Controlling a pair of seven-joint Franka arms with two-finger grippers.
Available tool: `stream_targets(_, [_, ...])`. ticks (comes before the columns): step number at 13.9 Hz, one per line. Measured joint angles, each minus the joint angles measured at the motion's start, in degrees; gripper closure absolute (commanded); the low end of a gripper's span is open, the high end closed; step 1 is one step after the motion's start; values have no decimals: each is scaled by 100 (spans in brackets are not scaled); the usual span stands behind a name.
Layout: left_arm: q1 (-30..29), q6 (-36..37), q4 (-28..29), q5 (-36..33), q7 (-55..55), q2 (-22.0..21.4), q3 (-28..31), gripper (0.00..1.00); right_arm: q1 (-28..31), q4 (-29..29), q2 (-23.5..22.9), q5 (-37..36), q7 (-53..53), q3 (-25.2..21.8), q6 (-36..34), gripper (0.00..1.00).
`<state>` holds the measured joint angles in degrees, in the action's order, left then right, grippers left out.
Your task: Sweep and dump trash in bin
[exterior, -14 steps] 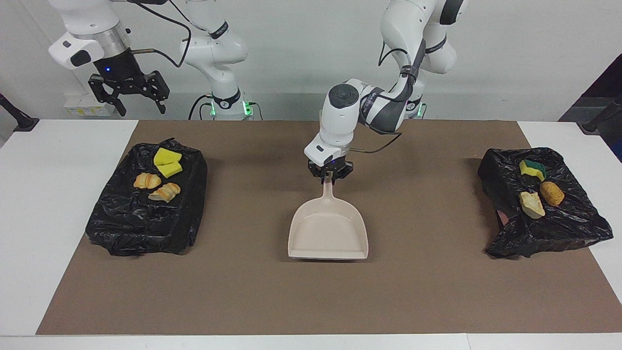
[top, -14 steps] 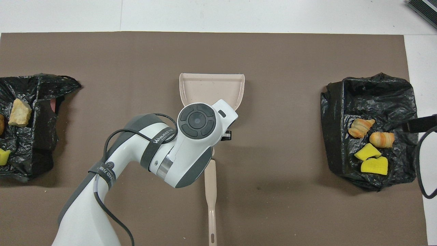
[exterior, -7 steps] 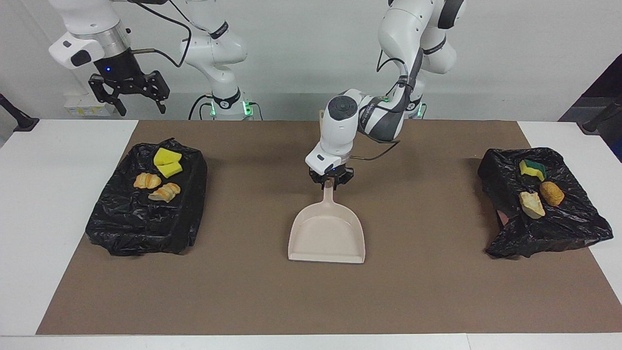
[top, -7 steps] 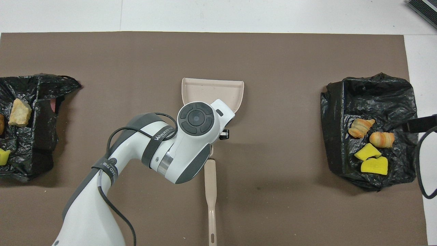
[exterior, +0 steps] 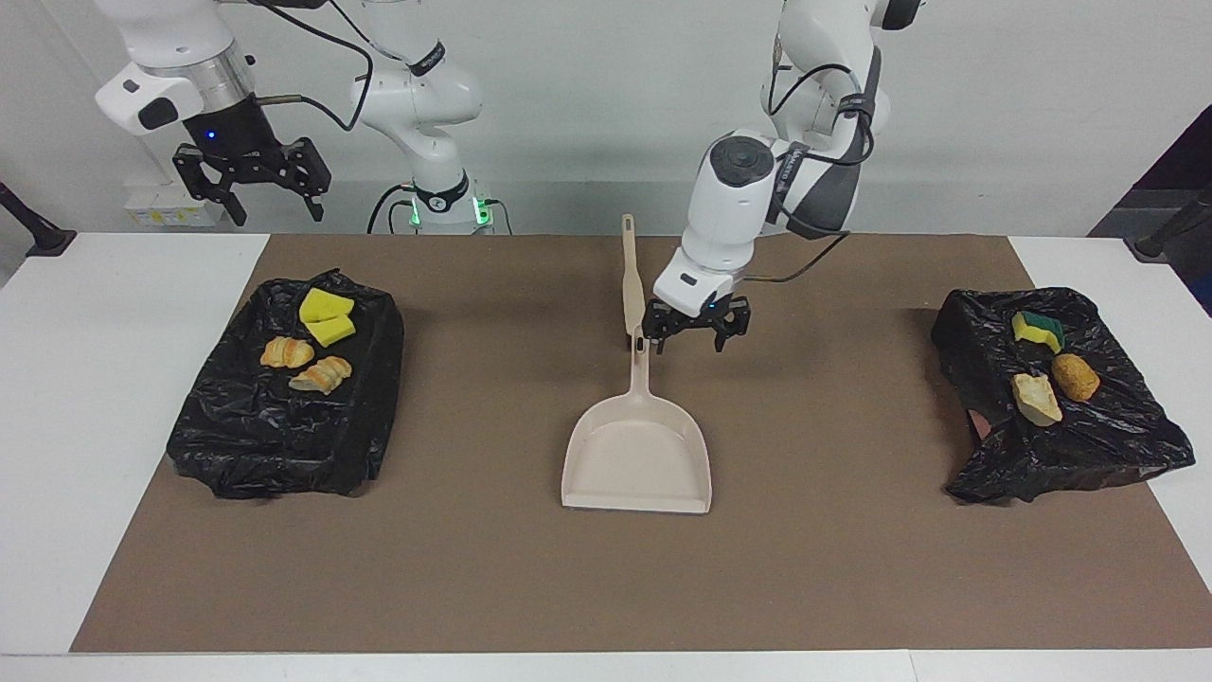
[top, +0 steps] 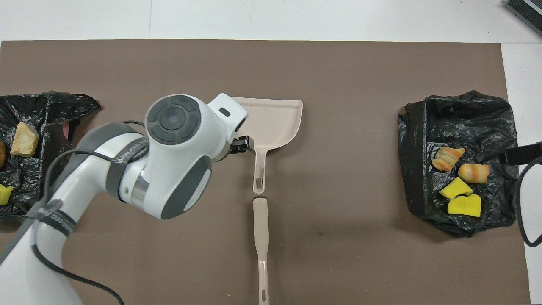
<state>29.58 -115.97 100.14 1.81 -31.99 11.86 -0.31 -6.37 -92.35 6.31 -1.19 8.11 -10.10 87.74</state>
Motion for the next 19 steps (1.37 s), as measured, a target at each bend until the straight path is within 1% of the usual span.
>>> stream_targets(4, [-775,597,-427,5,740,-50,9,0,0,0,0,0,0,0,0,0])
stream_targets(7, [-1282,1079,-748,156,1422,-61,11,0,0,0,0,0,0,0,0,0])
stream_targets(11, [-2060,1812,-1021,194,2476,-69,3,0,0,0,0,0,0,0,0,0])
stream_targets(14, [-2622,2038,-1168,198,3063,-96,11,0,0,0,0,0,0,0,-1,0])
stream_targets(16, [-2775,2068,-1190,198,3456,-207,25,0,0,0,0,0,0,0,-4,0])
stream_targets(19, [-2780,2115,-1180,183,3641,-405,50,0,0,-1,0,0,0,0,-10,0])
